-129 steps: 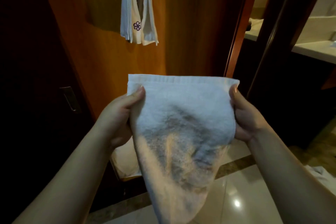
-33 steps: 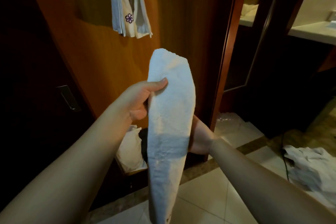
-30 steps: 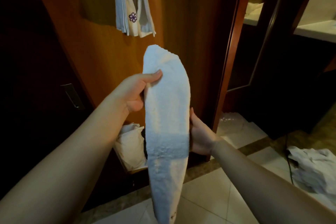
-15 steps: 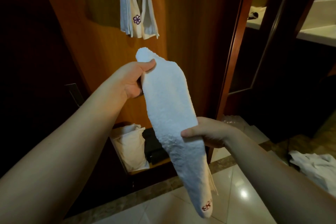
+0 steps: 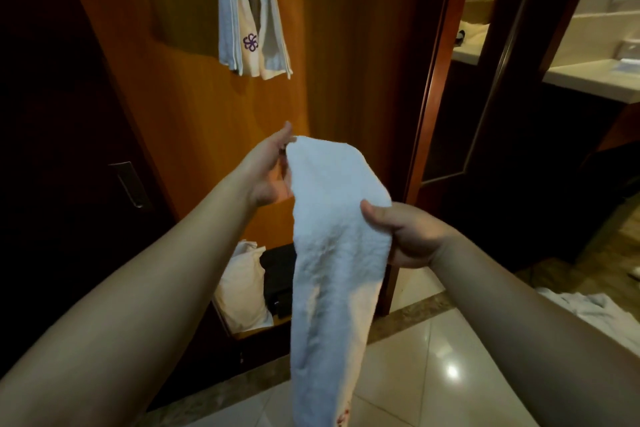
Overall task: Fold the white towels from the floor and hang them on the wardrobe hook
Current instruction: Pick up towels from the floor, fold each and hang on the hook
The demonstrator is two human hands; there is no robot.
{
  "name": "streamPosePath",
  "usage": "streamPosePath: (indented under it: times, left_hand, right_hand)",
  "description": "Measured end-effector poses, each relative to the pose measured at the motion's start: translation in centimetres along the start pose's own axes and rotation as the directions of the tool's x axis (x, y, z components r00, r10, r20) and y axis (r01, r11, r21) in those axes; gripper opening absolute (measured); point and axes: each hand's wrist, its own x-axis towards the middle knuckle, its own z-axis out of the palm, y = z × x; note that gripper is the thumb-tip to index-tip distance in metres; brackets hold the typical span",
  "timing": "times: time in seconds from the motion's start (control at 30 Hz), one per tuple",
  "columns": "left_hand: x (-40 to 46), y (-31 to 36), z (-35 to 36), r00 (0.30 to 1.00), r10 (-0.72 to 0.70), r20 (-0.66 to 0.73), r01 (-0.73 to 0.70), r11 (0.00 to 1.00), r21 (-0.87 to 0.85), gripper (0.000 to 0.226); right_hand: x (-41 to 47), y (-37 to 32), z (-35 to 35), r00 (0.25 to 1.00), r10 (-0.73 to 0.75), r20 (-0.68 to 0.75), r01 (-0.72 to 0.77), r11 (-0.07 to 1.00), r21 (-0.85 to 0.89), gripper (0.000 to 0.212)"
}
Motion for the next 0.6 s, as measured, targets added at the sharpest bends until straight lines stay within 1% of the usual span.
streamPosePath:
  times: [0.07, 0.1, 0.13, 0.17, 0.2, 0.23, 0.27, 0.3, 0.33, 0.37, 0.43, 0.5, 0.6]
  left_hand:
    - [0.3, -2.3, -1.5, 0.985, -0.049, 0.166, 0.049, 0.999, 0.000, 0.084]
    - [0.3, -3.6, -2.3, 0.963, -0.076, 0.257, 0.074, 0.997, 0.015, 0.094]
    - [0.1, -4.9, -3.1, 0.928, -0.092, 0.361, 0.073, 0.995, 0.064, 0.100]
    - [-0.2, -6.0, -3.6, 0.891, -0.102, 0.441, 0.032, 0.986, 0.164, 0.101]
    - [-0.9, -6.8, -3.7, 0.862, -0.112, 0.494, -0.043, 0.955, 0.292, 0.094]
    - [-1.7, -7.6, -3.5, 0.863, -0.115, 0.491, -0.112, 0.905, 0.410, 0.080]
    - [-2.1, -8.2, -3.3, 0.876, -0.113, 0.469, -0.151, 0.859, 0.489, 0.064]
    - [-2.3, -8.7, -3.0, 0.893, -0.096, 0.440, -0.170, 0.832, 0.528, 0.057]
    - [-2.3, -9.2, -2.7, 0.906, -0.072, 0.416, -0.182, 0.823, 0.538, 0.058]
    - [-2.3, -9.7, -2.5, 0.911, -0.060, 0.408, -0.182, 0.828, 0.530, 0.061]
    - [-2.4, -10.4, -2.3, 0.921, -0.048, 0.388, -0.156, 0.864, 0.479, 0.065]
    - [-2.2, -10.7, -2.6, 0.931, -0.051, 0.361, -0.110, 0.905, 0.411, 0.064]
    - [-2.2, -11.1, -2.7, 0.943, -0.051, 0.329, -0.072, 0.934, 0.350, 0.062]
  right_hand:
    - [0.0, -1.1, -0.1, 0.993, -0.108, -0.047, 0.112, 0.988, 0.102, 0.060]
    - [0.0, -1.7, -0.2, 0.985, -0.151, -0.081, 0.161, 0.979, 0.128, 0.061]
    - [-0.1, -2.3, -0.4, 0.976, -0.183, -0.117, 0.199, 0.969, 0.147, 0.063]
    - [-0.1, -2.9, -0.6, 0.967, -0.204, -0.152, 0.227, 0.961, 0.155, 0.064]
    - [-0.2, -3.4, -0.8, 0.958, -0.217, -0.187, 0.247, 0.957, 0.153, 0.064]
    - [-0.2, -3.8, -1.0, 0.949, -0.225, -0.222, 0.260, 0.955, 0.145, 0.064]
    - [-0.3, -4.1, -1.1, 0.940, -0.227, -0.254, 0.268, 0.954, 0.137, 0.066]
    - [-0.3, -4.4, -1.0, 0.932, -0.226, -0.284, 0.270, 0.955, 0.125, 0.070]
    - [-0.2, -4.7, -0.9, 0.924, -0.223, -0.311, 0.265, 0.959, 0.101, 0.073]
    - [-0.2, -4.9, -0.7, 0.917, -0.225, -0.330, 0.259, 0.964, 0.062, 0.072]
    - [-0.1, -5.6, -0.2, 0.905, -0.236, -0.354, 0.243, 0.970, -0.026, 0.061]
    - [-0.1, -6.4, 0.3, 0.888, -0.245, -0.389, 0.230, 0.969, -0.086, 0.051]
    - [-0.1, -7.8, 1.2, 0.845, -0.276, -0.458, 0.228, 0.961, -0.158, 0.044]
